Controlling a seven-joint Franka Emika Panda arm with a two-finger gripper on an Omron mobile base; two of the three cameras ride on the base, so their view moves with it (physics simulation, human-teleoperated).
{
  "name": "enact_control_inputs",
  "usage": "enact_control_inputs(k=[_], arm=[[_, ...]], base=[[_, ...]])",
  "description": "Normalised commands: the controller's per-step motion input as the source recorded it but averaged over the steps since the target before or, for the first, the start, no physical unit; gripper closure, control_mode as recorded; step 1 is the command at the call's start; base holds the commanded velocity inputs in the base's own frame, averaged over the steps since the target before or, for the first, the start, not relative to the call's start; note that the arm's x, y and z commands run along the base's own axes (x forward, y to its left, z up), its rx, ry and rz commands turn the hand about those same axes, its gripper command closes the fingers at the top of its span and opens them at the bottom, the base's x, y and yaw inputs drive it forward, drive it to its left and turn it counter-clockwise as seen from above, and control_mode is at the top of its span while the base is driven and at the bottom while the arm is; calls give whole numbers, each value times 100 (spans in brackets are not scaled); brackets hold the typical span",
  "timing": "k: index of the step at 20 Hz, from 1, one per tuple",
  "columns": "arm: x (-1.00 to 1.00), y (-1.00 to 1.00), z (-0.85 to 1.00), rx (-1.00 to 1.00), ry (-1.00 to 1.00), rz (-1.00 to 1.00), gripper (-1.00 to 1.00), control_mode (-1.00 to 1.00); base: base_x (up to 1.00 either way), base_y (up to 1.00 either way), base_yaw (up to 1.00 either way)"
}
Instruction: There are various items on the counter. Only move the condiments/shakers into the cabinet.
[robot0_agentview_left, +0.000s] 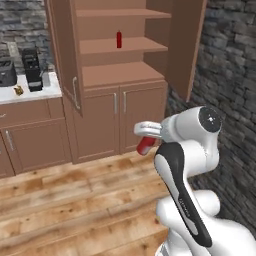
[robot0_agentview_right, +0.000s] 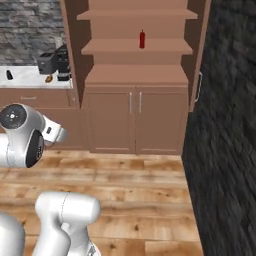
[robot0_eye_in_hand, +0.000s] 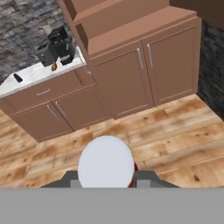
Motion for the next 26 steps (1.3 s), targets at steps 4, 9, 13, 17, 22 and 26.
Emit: enact_control_inputs(k=[4,9,13,17,22,26], arm=[[0,0,0,0,0,0,100,100],[0,0,0,0,0,0,100,100],[0,0,0,0,0,0,100,100],[0,0,0,0,0,0,100,100],[0,0,0,0,0,0,100,100],[0,0,0,0,0,0,100,100]], base=[[80,-29,0],[100,-9,0],[90,-23,0],[25,-92,0],[44,-43,0],[55,-12,0]])
